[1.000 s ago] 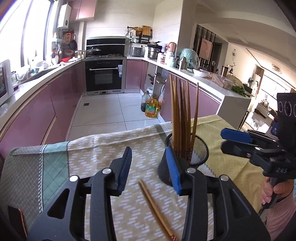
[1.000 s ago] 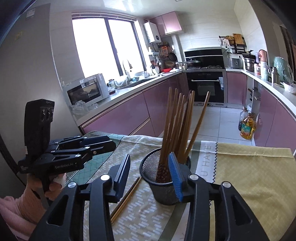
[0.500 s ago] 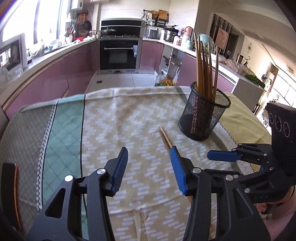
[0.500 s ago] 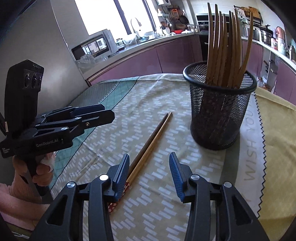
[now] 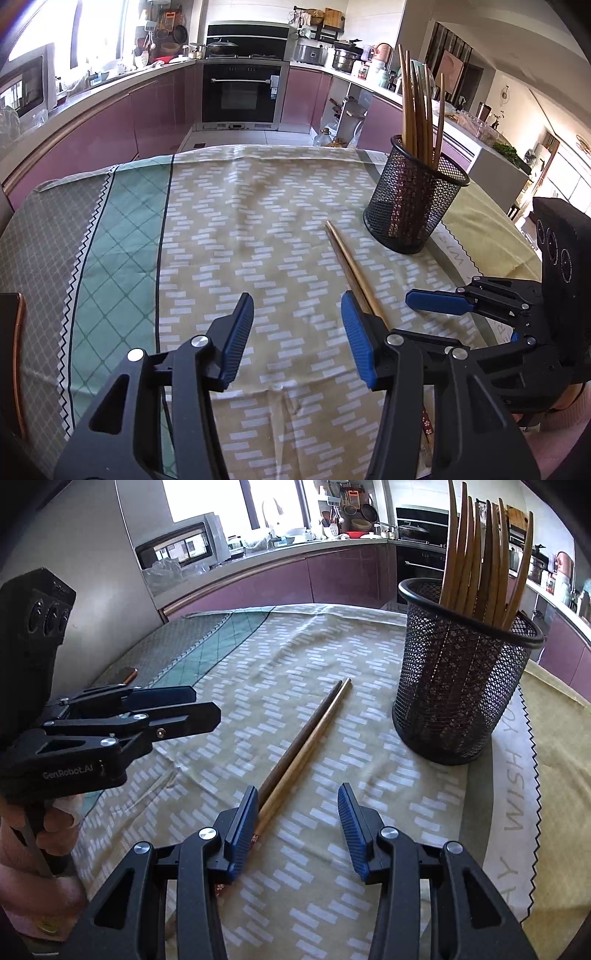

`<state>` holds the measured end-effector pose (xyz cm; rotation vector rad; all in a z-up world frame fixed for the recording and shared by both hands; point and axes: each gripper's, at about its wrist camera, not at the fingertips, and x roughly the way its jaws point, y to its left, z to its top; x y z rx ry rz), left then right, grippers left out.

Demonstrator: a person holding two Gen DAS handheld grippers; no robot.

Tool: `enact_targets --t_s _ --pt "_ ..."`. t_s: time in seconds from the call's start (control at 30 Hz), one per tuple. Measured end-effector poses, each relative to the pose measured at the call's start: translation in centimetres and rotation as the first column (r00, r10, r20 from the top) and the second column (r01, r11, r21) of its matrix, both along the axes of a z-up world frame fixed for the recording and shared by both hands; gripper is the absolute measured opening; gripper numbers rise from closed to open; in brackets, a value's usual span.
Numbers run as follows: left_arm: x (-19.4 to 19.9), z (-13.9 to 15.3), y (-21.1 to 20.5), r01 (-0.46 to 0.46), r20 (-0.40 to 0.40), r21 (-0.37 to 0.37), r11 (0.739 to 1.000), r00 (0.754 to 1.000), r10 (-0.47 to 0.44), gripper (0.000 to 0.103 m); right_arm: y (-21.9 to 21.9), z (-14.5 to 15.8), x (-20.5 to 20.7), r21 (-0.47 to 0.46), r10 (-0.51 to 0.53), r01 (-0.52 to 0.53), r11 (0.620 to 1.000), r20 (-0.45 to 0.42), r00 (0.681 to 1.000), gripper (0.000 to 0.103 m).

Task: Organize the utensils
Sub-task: 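Move the left tool over one loose chopstick while the right tool approaches the other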

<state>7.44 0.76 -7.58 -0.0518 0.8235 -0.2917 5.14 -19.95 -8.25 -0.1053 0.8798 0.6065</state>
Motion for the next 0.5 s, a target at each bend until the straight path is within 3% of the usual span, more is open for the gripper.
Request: enact_targets --t_s 0.5 --pt "0.2 -0.9 -1.9 0.059 -0.025 0.015 0.998 0.998 -0.059 0.05 -0.8 -0.2 0.2 -0.001 -0.02 0.02 1.0 -0.02 1.0 0.041"
